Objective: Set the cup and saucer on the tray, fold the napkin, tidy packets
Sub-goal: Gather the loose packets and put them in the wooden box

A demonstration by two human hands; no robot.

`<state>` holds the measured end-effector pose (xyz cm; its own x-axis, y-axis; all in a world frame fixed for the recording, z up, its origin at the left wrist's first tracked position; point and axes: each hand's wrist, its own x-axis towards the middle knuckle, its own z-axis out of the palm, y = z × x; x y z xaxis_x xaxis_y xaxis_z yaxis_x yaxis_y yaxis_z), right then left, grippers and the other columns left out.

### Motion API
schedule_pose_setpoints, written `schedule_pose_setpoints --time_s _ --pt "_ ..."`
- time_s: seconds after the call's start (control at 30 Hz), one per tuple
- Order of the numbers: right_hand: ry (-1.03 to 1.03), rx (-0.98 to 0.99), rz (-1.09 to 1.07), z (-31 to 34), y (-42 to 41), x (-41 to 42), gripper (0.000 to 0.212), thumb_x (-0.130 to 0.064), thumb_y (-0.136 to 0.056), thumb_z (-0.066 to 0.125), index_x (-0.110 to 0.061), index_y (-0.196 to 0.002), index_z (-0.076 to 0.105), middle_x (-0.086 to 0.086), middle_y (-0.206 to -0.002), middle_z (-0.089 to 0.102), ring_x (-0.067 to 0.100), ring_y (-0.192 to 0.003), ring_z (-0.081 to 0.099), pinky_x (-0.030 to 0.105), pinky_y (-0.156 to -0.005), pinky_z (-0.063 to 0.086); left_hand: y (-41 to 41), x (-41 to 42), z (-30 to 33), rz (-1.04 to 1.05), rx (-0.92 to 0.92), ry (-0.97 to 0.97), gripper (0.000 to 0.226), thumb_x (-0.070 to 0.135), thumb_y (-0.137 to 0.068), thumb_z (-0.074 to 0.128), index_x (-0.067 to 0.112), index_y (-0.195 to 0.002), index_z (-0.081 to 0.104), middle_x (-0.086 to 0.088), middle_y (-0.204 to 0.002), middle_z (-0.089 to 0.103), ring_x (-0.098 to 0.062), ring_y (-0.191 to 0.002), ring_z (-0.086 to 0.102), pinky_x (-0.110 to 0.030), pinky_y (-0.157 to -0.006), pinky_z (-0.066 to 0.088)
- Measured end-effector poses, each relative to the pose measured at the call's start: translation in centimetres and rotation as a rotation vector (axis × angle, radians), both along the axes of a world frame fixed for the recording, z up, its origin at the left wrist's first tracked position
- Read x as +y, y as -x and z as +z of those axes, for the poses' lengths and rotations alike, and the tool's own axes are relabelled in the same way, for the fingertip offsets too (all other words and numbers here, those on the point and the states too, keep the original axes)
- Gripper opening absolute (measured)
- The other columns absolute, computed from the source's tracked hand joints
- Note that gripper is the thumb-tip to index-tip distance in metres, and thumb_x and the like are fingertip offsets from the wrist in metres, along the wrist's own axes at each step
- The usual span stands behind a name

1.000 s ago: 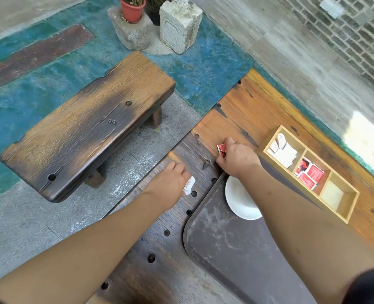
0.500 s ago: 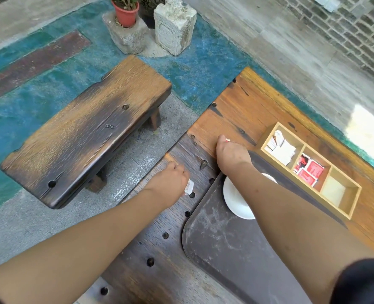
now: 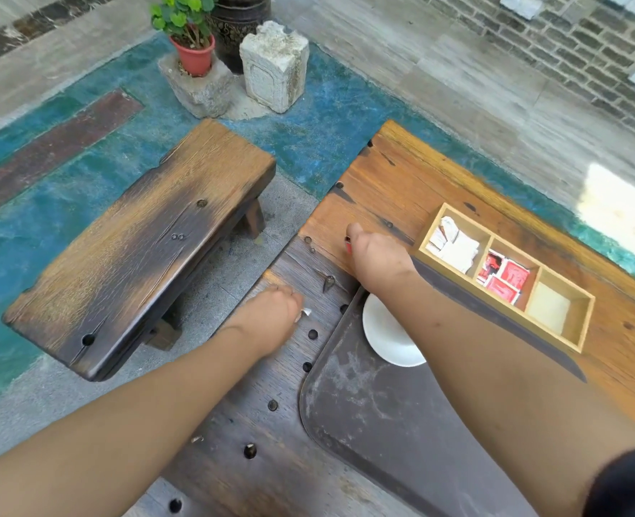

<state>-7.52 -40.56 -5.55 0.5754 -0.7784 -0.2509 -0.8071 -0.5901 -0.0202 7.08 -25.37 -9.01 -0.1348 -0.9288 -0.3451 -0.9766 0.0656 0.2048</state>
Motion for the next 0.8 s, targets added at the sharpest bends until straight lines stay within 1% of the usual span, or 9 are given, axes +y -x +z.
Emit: schedule_pose_setpoints --time_s 0.1,0.23,0.3,0.37,0.57,0.63,0.7,0.73,0.8 --pt "-0.01 -0.122 -0.037 1.5 1.1 0.1 0.009 -0.011 -0.096 0.046 -0.011 -0.104 0.043 0.006 -0.062 0.048 0.031 -0.058 0.055 0.032 -0.047 0.036 0.2 -1.0 1.4 0.109 0.056 0.017 0.017 0.012 -0.091 0.05 0.007 -0.104 0.061 -0.012 -0.104 0.064 -0.03 -0.099 0.06 -0.034 -0.08 0.047" --pt "-0.022 -0.32 -0.167 4.1 4.0 -0.2 0.019 -0.028 -0.098 0.048 -0.012 -0.109 0.046 0.014 -0.073 0.06 0.035 -0.064 0.057 0.041 -0.058 0.049 1.2 -3.3 4.0 0.196 0.134 0.098 0.014 0.009 -0.086 0.053 0.004 -0.094 0.063 -0.015 -0.095 0.065 -0.036 -0.089 0.063 -0.039 -0.071 0.049" --pt "-0.022 -0.406 -0.246 5.3 6.1 -0.6 0.02 -0.03 -0.097 0.051 -0.016 -0.111 0.047 0.014 -0.079 0.066 0.036 -0.069 0.062 0.039 -0.059 0.05 2.0 -5.0 5.5 0.203 0.17 0.156 0.009 0.009 -0.084 0.056 0.002 -0.089 0.061 -0.015 -0.088 0.062 -0.037 -0.082 0.062 -0.035 -0.062 0.042" --pt "-0.001 -0.463 -0.316 6.1 8.6 -1.1 0.021 -0.029 -0.095 0.054 -0.017 -0.112 0.049 0.016 -0.087 0.069 0.037 -0.076 0.064 0.039 -0.063 0.052 3.1 -7.0 7.0 0.174 0.193 0.219 0.009 0.013 -0.085 0.059 0.004 -0.087 0.059 -0.016 -0.087 0.061 -0.037 -0.078 0.061 -0.035 -0.06 0.037" --pt "0.019 -0.469 -0.546 6.3 16.6 -2.9 0.028 -0.033 -0.096 0.055 -0.017 -0.118 0.049 0.019 -0.097 0.07 0.041 -0.086 0.063 0.037 -0.062 0.042 8.3 -13.6 9.6 0.062 0.203 0.288 0.009 0.022 -0.087 0.061 0.016 -0.082 0.057 -0.014 -0.089 0.065 -0.037 -0.083 0.063 -0.036 -0.064 0.045" --pt "0.028 -0.459 -0.599 5.9 18.9 -3.1 0.024 -0.031 -0.097 0.054 -0.016 -0.115 0.05 0.018 -0.096 0.07 0.041 -0.086 0.063 0.036 -0.061 0.04 10.4 -15.5 9.8 0.03 0.199 0.294 0.008 0.02 -0.086 0.062 0.013 -0.088 0.062 -0.015 -0.095 0.068 -0.038 -0.089 0.063 -0.034 -0.065 0.041" --pt "0.023 -0.426 -0.629 5.2 20.8 -3.3 0.02 -0.026 -0.098 0.053 -0.014 -0.113 0.049 0.018 -0.096 0.07 0.041 -0.084 0.062 0.038 -0.062 0.044 12.5 -17.3 9.5 -0.009 0.2 0.272 0.007 0.017 -0.086 0.061 0.012 -0.085 0.056 -0.016 -0.097 0.068 -0.039 -0.091 0.062 -0.035 -0.064 0.036" --pt "0.016 -0.404 -0.638 4.8 21.6 -3.3 0.019 -0.025 -0.098 0.052 -0.014 -0.113 0.049 0.019 -0.095 0.07 0.041 -0.083 0.063 0.039 -0.062 0.046 13.4 -18.1 9.3 -0.031 0.197 0.256 0.006 0.016 -0.086 0.06 0.012 -0.088 0.057 -0.017 -0.099 0.068 -0.039 -0.093 0.062 -0.036 -0.065 0.038" --pt "-0.001 -0.358 -0.652 3.8 23.0 -3.3 0.019 -0.023 -0.098 0.049 -0.016 -0.115 0.048 0.02 -0.094 0.07 0.041 -0.082 0.063 0.041 -0.063 0.048 15.1 -19.6 8.4 -0.059 0.184 0.219 0.022 0.014 -0.087 0.059 0.01 -0.109 0.062 -0.018 -0.107 0.069 -0.039 -0.097 0.062 -0.039 -0.072 0.045"
